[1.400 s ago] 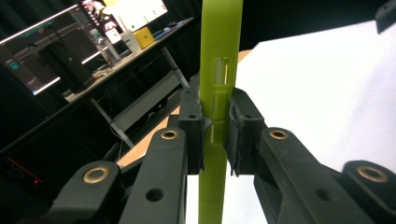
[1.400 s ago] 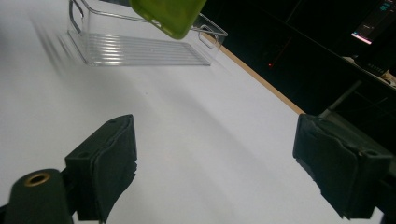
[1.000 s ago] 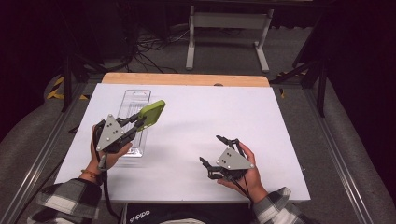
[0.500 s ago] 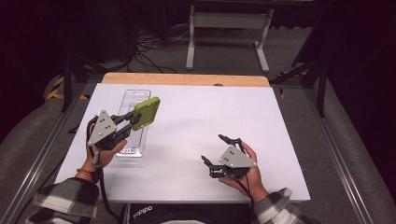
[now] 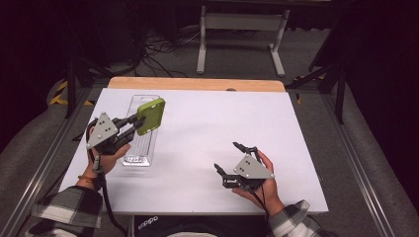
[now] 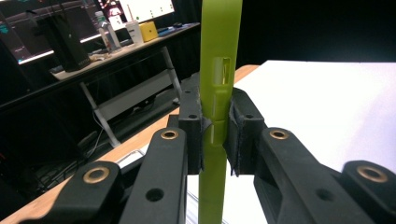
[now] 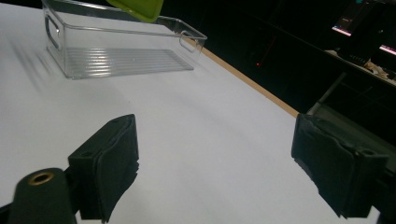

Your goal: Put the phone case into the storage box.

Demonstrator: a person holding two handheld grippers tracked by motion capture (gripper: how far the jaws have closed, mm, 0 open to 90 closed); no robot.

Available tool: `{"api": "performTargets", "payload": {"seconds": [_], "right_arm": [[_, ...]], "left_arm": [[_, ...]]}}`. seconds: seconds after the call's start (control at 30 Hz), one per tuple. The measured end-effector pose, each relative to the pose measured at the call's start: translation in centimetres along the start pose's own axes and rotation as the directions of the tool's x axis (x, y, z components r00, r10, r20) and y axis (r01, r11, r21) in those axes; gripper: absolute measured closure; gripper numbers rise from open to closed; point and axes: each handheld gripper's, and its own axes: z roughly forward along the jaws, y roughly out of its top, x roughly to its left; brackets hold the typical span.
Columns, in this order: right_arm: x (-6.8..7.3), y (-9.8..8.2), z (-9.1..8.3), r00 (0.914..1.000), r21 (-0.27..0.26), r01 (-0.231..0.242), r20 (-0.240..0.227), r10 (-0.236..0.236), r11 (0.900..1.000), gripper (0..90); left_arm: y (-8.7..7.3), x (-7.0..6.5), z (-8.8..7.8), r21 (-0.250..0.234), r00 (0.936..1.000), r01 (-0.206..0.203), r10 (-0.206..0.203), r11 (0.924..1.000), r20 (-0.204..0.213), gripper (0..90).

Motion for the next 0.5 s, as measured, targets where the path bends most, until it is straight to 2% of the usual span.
{"api": "performTargets", "payload": {"seconds": [0.17, 0.37, 0.5], "right_arm": [[-0.3, -0.1, 0.0, 0.9999, 0.006, -0.014, 0.007, 0.014, 1.000, 15.3], [-0.5, -0.1, -0.1, 0.9989, -0.005, -0.024, 0.040, 0.024, 1.000, 16.6], [-0.6, -0.2, -0.1, 0.9983, 0.002, -0.033, 0.048, 0.033, 0.999, 16.6]], "left_arm": [[-0.1, 1.0, 0.0, -0.002, 0.9998, 0.021, -0.021, 0.9998, 0.008, 78.5], [-0.3, 2.1, 0.4, 0.003, 0.9997, 0.013, -0.013, 0.9999, 0.022, 78.5], [-0.5, 3.0, 0.6, 0.005, 0.9991, 0.029, -0.029, 0.9996, 0.031, 78.5]]}}
